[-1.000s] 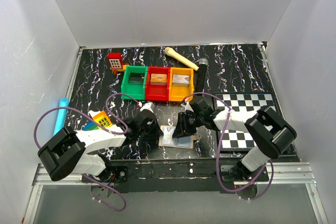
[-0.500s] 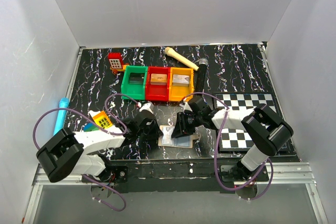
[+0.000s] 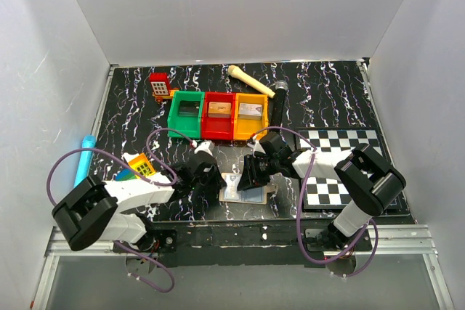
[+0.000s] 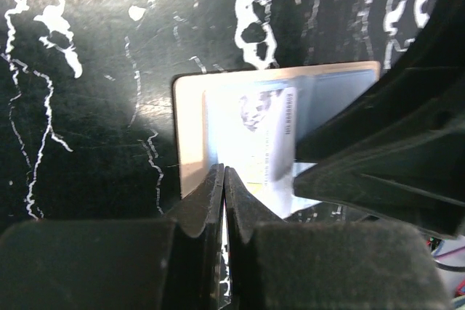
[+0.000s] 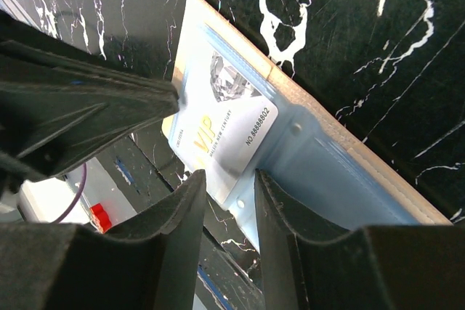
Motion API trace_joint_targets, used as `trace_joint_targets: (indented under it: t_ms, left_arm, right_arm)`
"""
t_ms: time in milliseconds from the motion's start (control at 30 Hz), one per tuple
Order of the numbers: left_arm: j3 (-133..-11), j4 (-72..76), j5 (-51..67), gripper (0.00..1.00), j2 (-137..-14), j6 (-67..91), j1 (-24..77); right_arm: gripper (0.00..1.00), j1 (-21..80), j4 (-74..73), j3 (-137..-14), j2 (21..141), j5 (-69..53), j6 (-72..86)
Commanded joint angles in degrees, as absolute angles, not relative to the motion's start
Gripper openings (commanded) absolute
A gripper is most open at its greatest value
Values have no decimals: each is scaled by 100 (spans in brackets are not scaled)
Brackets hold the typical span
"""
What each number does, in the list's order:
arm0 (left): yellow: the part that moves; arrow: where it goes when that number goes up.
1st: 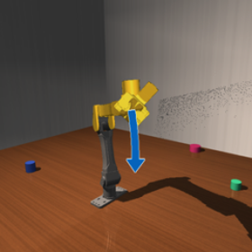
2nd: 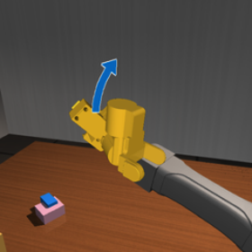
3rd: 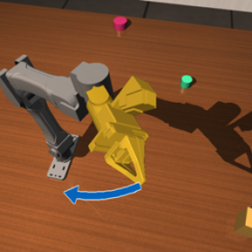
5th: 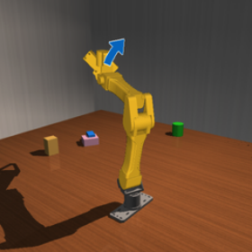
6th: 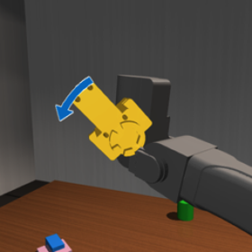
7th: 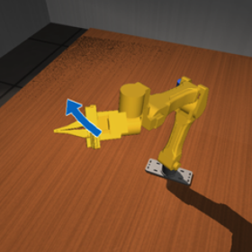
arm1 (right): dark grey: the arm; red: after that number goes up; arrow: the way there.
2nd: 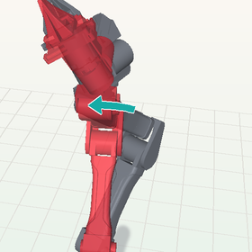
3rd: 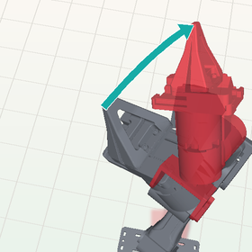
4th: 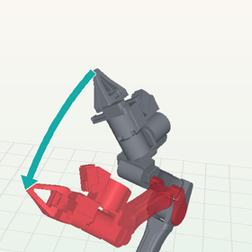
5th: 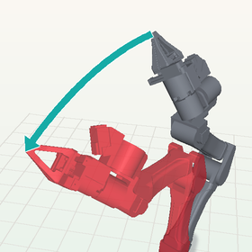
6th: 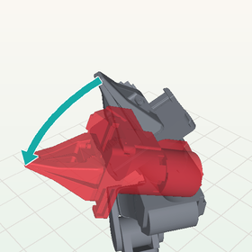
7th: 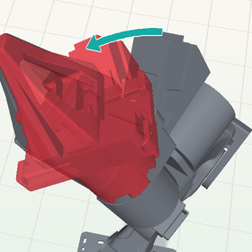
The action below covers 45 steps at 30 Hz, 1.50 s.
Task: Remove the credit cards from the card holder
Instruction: Remove the credit card from the card holder.
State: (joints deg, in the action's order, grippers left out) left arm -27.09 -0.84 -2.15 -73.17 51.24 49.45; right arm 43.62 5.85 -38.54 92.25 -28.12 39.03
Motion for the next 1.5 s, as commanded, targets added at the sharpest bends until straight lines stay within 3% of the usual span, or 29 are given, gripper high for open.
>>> trace_joint_targets:
  t_ms: [0, 1467]
  left_arm:
    - [-2804, -88, -255, 0, -7532, 5203, 4922]
    - [-2646, 141, -79, 0, -7769, 5335, 4922]
  right_arm:
    - [42, 4359, 589, -3929, 9211, -2663, 3876]
    - [43, 4219, 2021, -3639, 9492, -3480, 4922]
